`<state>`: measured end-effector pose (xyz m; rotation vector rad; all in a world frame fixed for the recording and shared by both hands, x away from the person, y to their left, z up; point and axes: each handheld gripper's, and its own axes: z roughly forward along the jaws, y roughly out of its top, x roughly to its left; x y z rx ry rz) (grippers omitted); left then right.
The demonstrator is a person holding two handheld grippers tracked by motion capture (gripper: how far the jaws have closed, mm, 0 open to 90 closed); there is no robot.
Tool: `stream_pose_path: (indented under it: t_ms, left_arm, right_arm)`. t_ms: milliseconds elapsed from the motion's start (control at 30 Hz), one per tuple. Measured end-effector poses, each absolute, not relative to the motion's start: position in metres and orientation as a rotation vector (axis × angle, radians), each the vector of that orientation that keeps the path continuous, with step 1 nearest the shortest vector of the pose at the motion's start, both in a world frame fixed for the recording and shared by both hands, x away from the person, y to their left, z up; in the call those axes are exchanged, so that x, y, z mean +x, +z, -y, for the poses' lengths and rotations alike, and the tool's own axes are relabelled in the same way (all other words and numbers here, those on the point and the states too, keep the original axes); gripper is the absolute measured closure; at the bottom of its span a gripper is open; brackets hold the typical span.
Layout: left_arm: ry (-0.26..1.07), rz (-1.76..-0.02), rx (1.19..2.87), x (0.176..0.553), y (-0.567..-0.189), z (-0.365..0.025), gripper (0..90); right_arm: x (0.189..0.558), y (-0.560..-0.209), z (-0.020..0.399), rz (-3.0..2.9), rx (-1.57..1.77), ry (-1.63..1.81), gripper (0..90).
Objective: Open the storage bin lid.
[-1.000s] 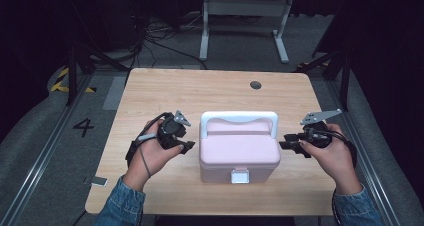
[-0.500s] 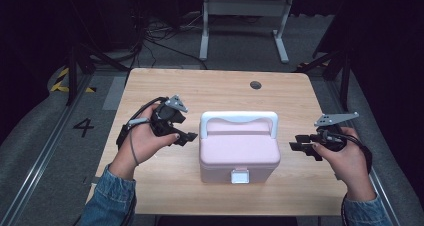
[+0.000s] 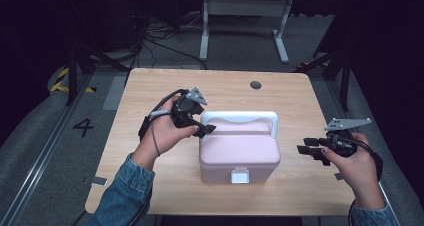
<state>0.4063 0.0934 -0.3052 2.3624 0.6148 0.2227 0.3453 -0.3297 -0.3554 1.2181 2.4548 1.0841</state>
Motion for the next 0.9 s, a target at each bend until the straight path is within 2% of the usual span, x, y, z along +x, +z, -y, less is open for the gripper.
stream_pose_path:
  t_ms: [67, 233, 333, 433, 900]
  left_arm:
    - [0.225, -0.613, 2.361, 0.409, -0.307, -0.091, 35.5]
    - [0.217, -0.585, 2.376, 0.409, -0.31, -0.084, 60.9]
    - [0.232, -0.576, 2.366, 0.407, -0.305, -0.082, 70.6]
    - [0.228, -0.569, 2.355, 0.406, -0.3, -0.081, 73.8]
    - [0.195, -0.577, 2.346, 0.413, -0.276, -0.082, 73.3]
  right_arm:
    - [0.344, -0.356, 0.331, -2.453, 1.223, 1.079, 56.1]
    - [0.342, -0.357, 0.334, -2.442, 1.243, 1.078, 55.9]
    - [0.343, -0.359, 0.335, -2.44, 1.254, 1.071, 55.7]
    - [0.344, -0.36, 0.335, -2.442, 1.256, 1.072, 55.5]
    - [0.343, -0.356, 0.332, -2.456, 1.229, 1.147, 54.8]
